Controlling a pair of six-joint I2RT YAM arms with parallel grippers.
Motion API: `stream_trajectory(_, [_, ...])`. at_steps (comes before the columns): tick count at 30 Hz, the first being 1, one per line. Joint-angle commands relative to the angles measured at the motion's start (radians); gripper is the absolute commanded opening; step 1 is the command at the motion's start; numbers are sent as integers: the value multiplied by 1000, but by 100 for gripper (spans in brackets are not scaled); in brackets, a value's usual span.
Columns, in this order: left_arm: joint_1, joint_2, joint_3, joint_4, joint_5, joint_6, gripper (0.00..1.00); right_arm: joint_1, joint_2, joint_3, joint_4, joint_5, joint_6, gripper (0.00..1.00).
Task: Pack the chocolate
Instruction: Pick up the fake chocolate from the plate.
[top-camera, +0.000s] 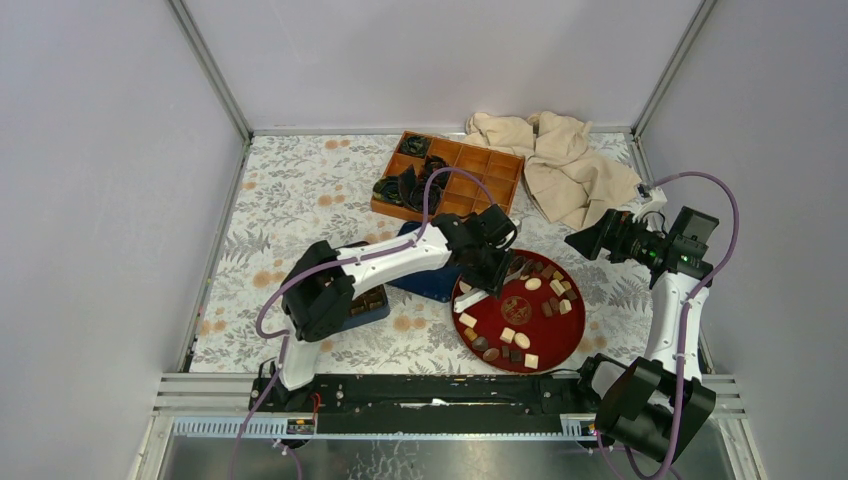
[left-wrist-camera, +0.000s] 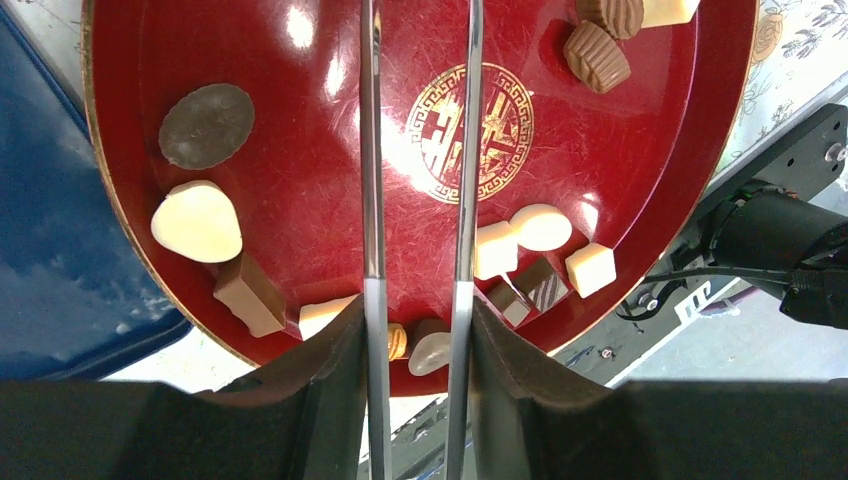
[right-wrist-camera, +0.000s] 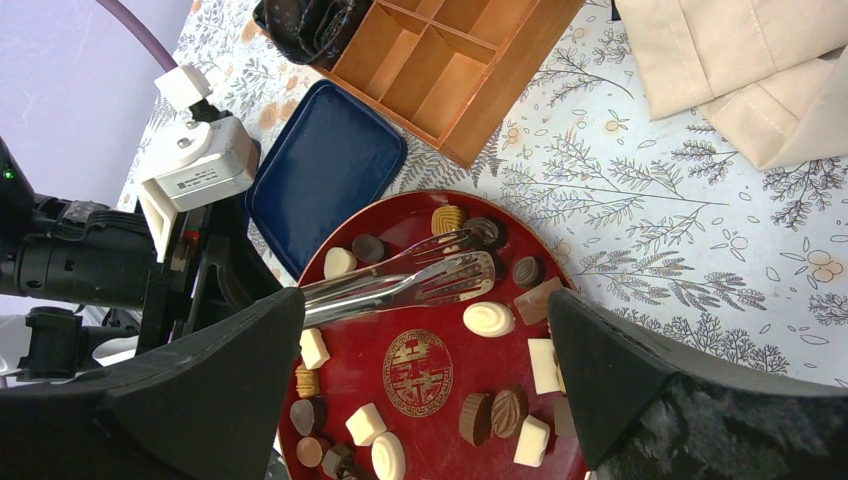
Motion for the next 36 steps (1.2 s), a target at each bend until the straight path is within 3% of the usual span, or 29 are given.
stream_trajectory(1, [7, -3, 47, -29, -35, 5, 40, -3, -9, 37, 9, -26, -18, 100])
stream_trajectory(4, [6, -7, 48, -30, -33, 0, 30, -3, -9, 37, 7, -28, -19, 100])
stream_trajectory(9, [5, -26, 35, -29, -26, -10, 0, -3, -12, 37, 8, -26, -19, 100])
stream_trajectory(30, [5, -114, -25, 2, -39, -35, 0, -3, -15, 35, 6, -42, -23, 100])
stream_trajectory(36, [8, -194, -89, 21, 29, -47, 0, -2, -16, 37, 3, -45, -25, 100])
